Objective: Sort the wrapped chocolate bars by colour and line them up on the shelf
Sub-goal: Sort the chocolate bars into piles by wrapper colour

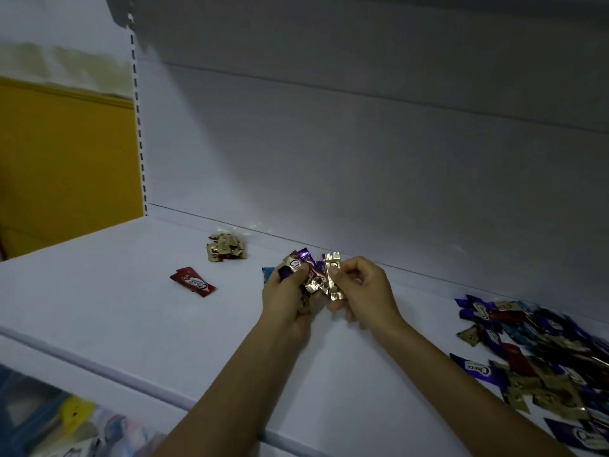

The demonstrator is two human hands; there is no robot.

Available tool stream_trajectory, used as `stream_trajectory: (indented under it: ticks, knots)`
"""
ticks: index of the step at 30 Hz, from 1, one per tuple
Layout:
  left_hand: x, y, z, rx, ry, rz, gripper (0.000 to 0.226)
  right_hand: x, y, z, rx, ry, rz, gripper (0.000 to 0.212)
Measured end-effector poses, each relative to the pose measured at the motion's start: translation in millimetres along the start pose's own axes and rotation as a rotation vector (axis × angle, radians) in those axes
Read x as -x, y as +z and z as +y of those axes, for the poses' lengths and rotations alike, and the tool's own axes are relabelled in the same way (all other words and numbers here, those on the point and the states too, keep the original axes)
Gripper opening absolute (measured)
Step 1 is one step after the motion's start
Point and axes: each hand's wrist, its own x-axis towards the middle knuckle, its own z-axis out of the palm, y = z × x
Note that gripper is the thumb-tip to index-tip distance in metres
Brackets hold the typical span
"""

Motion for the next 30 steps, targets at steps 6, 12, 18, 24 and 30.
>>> stream_trajectory:
  ticks: [6, 12, 18, 24, 30]
  knots:
    - [-1.2, -31.7, 63.0, -0.121, 0.226, 0.083, 0.03, -26.9, 51.6, -32.2, -0.154, -0.094, -0.184, 0.006]
    - [8.0, -102.1, 125.4, -0.247, 0.398, 0.323, 0.029, -63.6, 123.8, -47.0, -0.205, -0.014, -0.23, 0.008]
    - [4.4, -139.6, 134.4, -0.188, 0.477, 0.25, 0.037, -119.8, 185.8, -35.4, 0.368, -0.076, -0.03, 0.007]
    - [-4.8, -144.8, 134.8, -0.138, 0.474, 0.208, 0.041, -125.0, 197.5, -29.6, 0.541, -0.155, -0.068, 0.013]
    - [-1.4, -140.9, 136.8, -0.069, 0.489, 0.19, 0.041, -47.7, 191.7, -63.8, 0.035, -0.224, -0.658, 0.041]
